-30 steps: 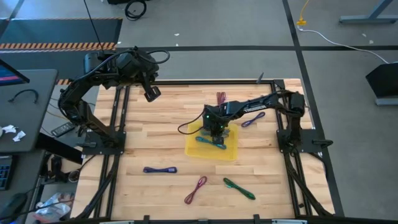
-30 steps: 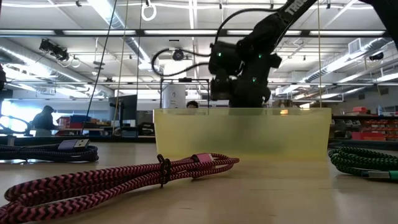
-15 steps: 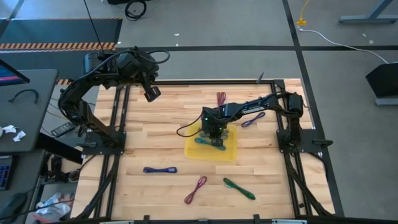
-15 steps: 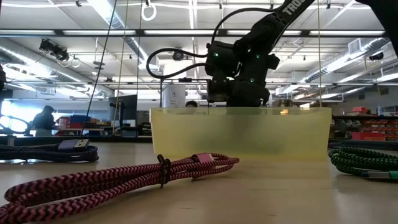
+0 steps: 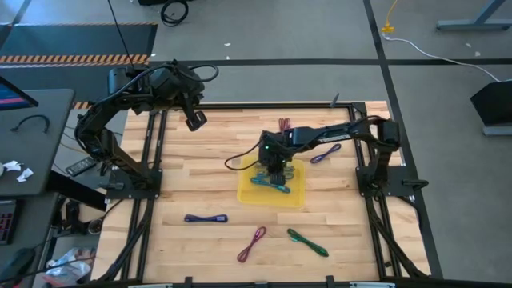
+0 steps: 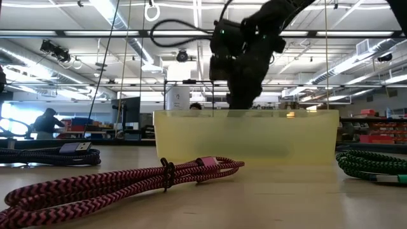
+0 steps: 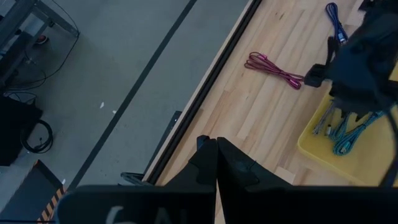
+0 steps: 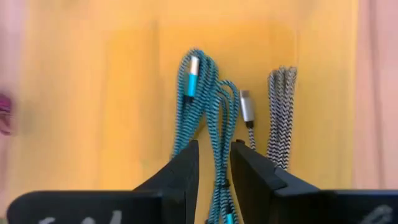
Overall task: Pick and place USB-C Cables
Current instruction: Put the top purple charger cable into the yellow bin
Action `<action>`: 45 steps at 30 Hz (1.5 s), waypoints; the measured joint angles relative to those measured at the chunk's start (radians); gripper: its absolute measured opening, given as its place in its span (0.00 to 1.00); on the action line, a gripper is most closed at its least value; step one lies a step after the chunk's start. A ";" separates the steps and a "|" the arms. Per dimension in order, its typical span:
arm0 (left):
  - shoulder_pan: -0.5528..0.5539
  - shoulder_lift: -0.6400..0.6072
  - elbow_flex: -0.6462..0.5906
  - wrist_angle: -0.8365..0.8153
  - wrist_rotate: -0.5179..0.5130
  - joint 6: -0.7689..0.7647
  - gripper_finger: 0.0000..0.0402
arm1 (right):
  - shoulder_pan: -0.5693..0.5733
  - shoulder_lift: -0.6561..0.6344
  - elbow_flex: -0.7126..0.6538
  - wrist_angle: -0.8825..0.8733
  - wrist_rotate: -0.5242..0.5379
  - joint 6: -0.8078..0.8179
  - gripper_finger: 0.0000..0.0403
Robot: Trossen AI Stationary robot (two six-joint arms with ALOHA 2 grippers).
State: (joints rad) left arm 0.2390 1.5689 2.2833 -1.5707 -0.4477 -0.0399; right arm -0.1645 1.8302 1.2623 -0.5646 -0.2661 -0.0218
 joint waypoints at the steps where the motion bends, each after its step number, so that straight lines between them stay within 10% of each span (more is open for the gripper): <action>1: 0.000 0.000 0.000 0.000 0.000 0.000 0.01 | 0.002 -0.014 0.012 -0.023 0.001 0.000 0.24; 16: 0.000 0.001 0.000 0.000 0.000 0.003 0.01 | -0.055 -0.316 -0.027 -0.583 0.172 0.076 0.24; 28: 0.000 0.001 0.000 0.000 0.000 -0.001 0.01 | -0.106 -0.521 -0.310 -0.567 0.171 0.044 0.28; 45: 0.000 0.002 0.000 0.003 0.001 -0.094 0.01 | -0.279 -0.465 -0.434 -0.338 0.069 -0.203 0.41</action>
State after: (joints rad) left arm 0.2388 1.5707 2.2833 -1.5681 -0.4470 -0.1337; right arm -0.4434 1.3653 0.8284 -0.9026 -0.1969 -0.2248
